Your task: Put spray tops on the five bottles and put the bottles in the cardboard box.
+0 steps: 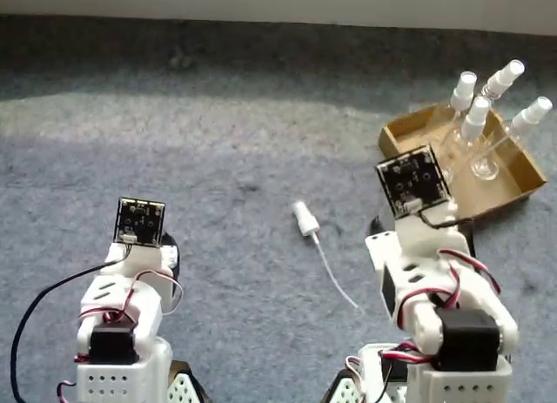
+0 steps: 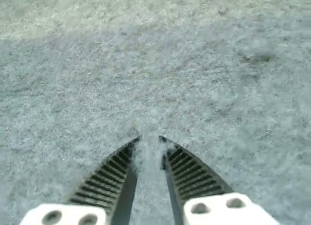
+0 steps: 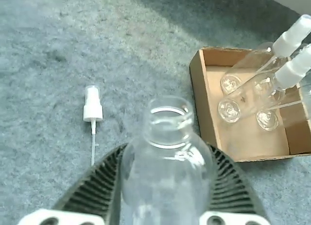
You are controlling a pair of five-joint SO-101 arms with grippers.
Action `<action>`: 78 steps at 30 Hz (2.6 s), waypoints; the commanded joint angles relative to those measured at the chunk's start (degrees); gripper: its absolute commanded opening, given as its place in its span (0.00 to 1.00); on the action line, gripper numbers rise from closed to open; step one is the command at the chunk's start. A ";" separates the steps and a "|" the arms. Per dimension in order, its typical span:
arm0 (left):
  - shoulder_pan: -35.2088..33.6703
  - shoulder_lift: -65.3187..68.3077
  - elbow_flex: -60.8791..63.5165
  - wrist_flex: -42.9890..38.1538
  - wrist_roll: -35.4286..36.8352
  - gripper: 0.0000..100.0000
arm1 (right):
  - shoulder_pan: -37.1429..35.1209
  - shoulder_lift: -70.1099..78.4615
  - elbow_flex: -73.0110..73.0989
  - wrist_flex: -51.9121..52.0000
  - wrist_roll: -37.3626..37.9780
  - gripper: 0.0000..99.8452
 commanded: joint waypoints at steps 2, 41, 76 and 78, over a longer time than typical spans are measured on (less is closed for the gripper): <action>1.71 -0.57 -10.33 3.52 -3.78 0.01 | 0.75 -7.60 6.81 -4.79 -2.29 0.13; 20.00 44.35 -43.21 11.60 -5.36 0.01 | 0.75 -33.45 41.54 -20.18 -11.69 0.13; 32.57 117.41 -93.41 11.60 44.84 0.21 | 9.71 -33.54 49.98 -30.29 -20.40 0.13; 32.57 120.48 -96.22 11.60 46.42 0.21 | 9.71 -33.54 50.07 -30.29 -20.31 0.13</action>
